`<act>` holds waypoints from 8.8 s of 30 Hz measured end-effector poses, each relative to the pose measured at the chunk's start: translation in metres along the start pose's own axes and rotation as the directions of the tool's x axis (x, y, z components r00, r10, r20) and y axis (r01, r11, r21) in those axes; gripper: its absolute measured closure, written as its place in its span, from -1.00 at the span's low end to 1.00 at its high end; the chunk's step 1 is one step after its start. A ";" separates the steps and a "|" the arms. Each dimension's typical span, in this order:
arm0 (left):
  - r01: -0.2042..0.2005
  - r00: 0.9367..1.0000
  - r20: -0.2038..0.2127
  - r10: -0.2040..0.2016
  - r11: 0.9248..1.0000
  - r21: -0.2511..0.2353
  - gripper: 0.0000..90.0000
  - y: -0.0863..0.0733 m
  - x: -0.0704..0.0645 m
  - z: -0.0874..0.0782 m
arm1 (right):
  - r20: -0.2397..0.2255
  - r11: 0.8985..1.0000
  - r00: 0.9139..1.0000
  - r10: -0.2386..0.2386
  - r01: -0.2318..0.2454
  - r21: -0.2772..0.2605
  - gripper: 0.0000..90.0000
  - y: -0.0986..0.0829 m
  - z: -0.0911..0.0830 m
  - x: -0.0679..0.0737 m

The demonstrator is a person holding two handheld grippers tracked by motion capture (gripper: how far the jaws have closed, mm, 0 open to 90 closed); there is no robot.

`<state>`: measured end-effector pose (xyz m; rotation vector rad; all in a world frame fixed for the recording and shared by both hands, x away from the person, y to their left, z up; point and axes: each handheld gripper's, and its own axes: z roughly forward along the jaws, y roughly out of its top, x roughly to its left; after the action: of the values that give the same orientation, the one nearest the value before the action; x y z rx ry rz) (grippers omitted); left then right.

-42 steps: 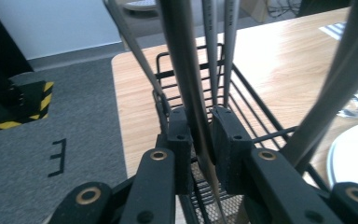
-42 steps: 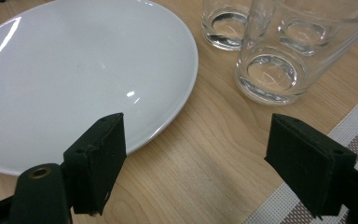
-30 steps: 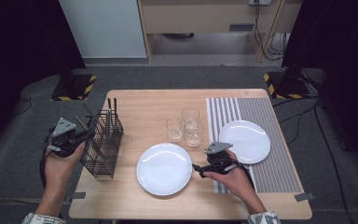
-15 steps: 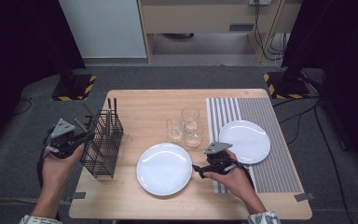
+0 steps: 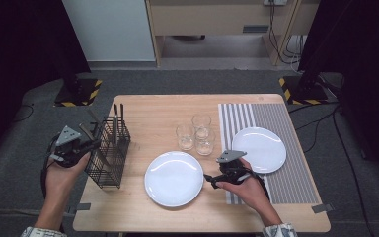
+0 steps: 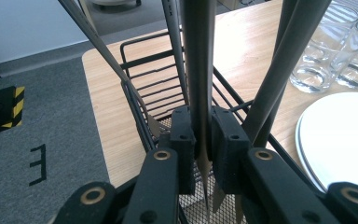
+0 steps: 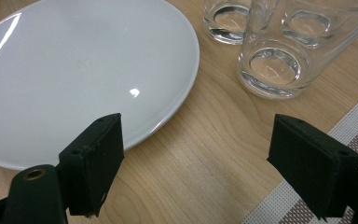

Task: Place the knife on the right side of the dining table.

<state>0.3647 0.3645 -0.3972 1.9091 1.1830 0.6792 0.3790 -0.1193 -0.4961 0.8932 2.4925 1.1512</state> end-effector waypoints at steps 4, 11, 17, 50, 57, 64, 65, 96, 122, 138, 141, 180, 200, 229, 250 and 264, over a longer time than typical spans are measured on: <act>-0.002 1.000 0.002 0.002 1.000 0.014 0.76 -0.002 0.000 0.002 | -0.001 1.000 1.000 0.001 -0.001 0.004 -0.61 0.000 0.000 0.000; 0.002 1.000 0.026 -0.002 1.000 0.012 0.81 -0.004 0.000 0.002 | 0.000 1.000 1.000 0.003 -0.003 0.001 -0.61 0.000 0.000 -0.001; -0.010 0.998 0.069 0.010 1.000 0.008 0.83 -0.001 -0.003 0.001 | -0.003 1.000 1.000 0.002 -0.002 0.000 -0.61 0.000 -0.001 -0.001; -0.177 0.977 0.130 0.172 0.984 0.027 0.83 0.031 -0.002 -0.015 | -0.002 1.000 1.000 -0.012 0.012 0.020 -0.81 -0.003 0.007 0.000; -0.197 0.970 0.144 0.194 0.980 0.008 0.83 0.039 -0.005 -0.018 | -0.002 1.000 1.000 -0.020 0.020 0.016 -0.79 -0.004 0.006 -0.001; -0.215 0.967 0.145 0.211 0.977 0.013 0.83 0.045 -0.007 -0.018 | 0.014 0.999 1.000 -0.011 0.011 0.031 -0.79 -0.006 0.006 -0.003; -0.216 0.966 0.148 0.212 0.976 0.013 0.83 0.045 -0.006 -0.018 | 0.015 1.000 1.000 -0.010 0.009 0.030 -0.79 -0.006 0.006 -0.004; -0.276 0.944 0.187 0.271 0.961 -0.004 0.83 0.071 -0.009 -0.026 | 0.034 1.000 0.999 -0.004 0.003 0.025 -0.80 -0.007 0.002 -0.006; -0.376 0.898 0.239 0.370 0.926 -0.021 0.83 0.111 -0.044 -0.052 | 0.038 1.000 0.999 0.014 -0.014 0.007 -0.80 -0.010 -0.005 -0.012; -0.390 0.875 0.303 0.378 0.921 -0.021 0.83 0.108 -0.078 -0.010 | 0.049 1.000 0.999 0.012 -0.013 0.007 -0.77 -0.008 -0.007 -0.011; -0.403 0.866 0.315 0.387 0.915 -0.017 0.83 0.105 -0.084 0.000 | 0.052 1.000 0.998 0.021 -0.020 -0.007 -0.74 -0.007 -0.009 -0.011; -0.426 0.815 0.419 0.399 0.904 -0.032 0.83 0.080 -0.137 0.069 | 0.045 1.000 0.999 -0.002 0.001 0.020 -0.68 0.028 -0.006 -0.011; -0.418 0.812 0.434 0.390 0.908 -0.033 0.83 0.080 -0.139 0.075 | 0.008 1.000 1.000 0.002 -0.002 -0.010 -0.57 0.056 -0.016 -0.015; -0.431 0.783 0.486 0.388 0.902 -0.026 0.83 0.080 -0.162 0.088 | -0.125 0.982 0.977 -0.175 0.164 -0.093 0.40 0.107 -0.033 0.007; -0.449 0.767 0.492 0.411 0.892 -0.045 0.83 0.090 -0.167 0.087 | -0.200 0.970 0.960 -0.197 0.161 -0.181 0.61 0.128 -0.044 0.018; -0.481 0.743 0.504 0.440 0.875 -0.054 0.83 0.087 -0.171 0.085 | -0.241 0.964 0.944 -0.224 0.178 -0.198 0.44 0.149 -0.037 0.029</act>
<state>0.3991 0.1578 -0.3792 2.2891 0.4038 0.3339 0.4026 -0.0494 -0.3588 0.4514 2.5583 1.4674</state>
